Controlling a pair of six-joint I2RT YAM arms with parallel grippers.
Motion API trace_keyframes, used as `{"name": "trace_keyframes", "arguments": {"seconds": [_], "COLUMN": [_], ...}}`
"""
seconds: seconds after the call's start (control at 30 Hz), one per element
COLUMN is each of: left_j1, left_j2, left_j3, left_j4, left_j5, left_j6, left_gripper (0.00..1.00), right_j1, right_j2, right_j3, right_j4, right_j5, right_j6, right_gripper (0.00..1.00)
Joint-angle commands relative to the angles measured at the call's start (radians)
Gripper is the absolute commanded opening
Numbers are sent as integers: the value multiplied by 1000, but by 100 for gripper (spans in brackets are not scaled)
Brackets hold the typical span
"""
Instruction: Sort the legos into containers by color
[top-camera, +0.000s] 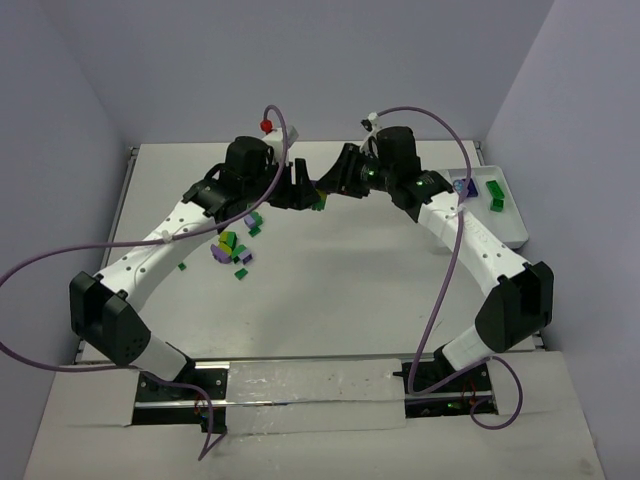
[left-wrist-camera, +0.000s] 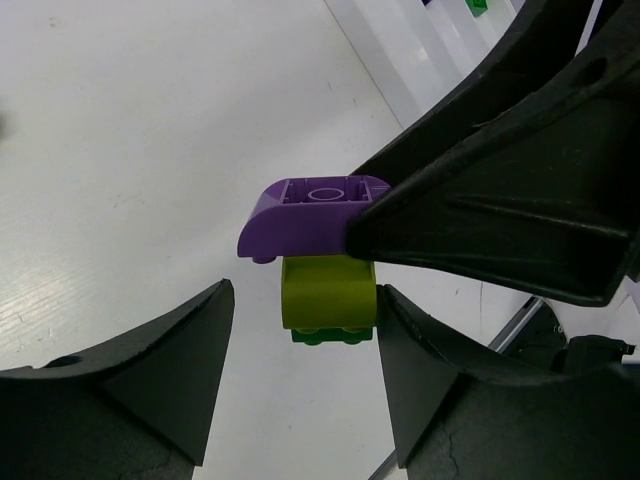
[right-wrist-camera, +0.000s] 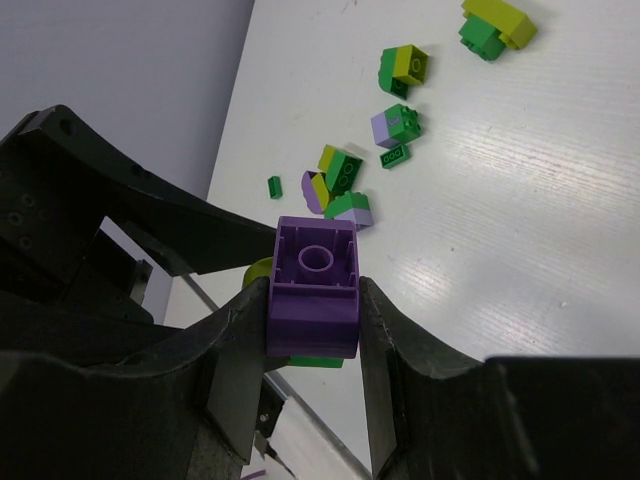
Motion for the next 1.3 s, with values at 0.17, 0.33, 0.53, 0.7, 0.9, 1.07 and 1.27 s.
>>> {"name": "trace_keyframes", "arguments": {"seconds": [0.17, 0.33, 0.53, 0.7, 0.9, 1.07, 1.27], "left_j1": [-6, -6, -6, -5, -7, -10, -14], "left_j2": [-6, -5, 3, 5, -46, -80, -79], "left_j3": [20, 29, 29, 18, -104, -197, -184], "left_j4": [71, 79, 78, 51, 58, 70, 73], "left_j5": [-9, 13, 27, 33, 56, 68, 42], "left_j6": [-17, -16, -10, -5, -13, -19, 40], "left_gripper": [56, 53, 29, 0, 0, 0, 0], "right_j1": [20, 24, 24, 18, -89, -203, -388], "right_j2": [6, 12, 14, 12, 17, 30, 10], "right_j3": [48, 51, 57, 64, 93, 136, 130], "right_j4": [19, 21, 22, 13, 5, 19, -5], "right_j5": [-27, -27, -27, 12, 101, 107, 105], "right_j6": [3, -3, -3, -34, -29, -20, -186], "right_gripper": [0, 0, 0, 0, 0, 0, 0]}}
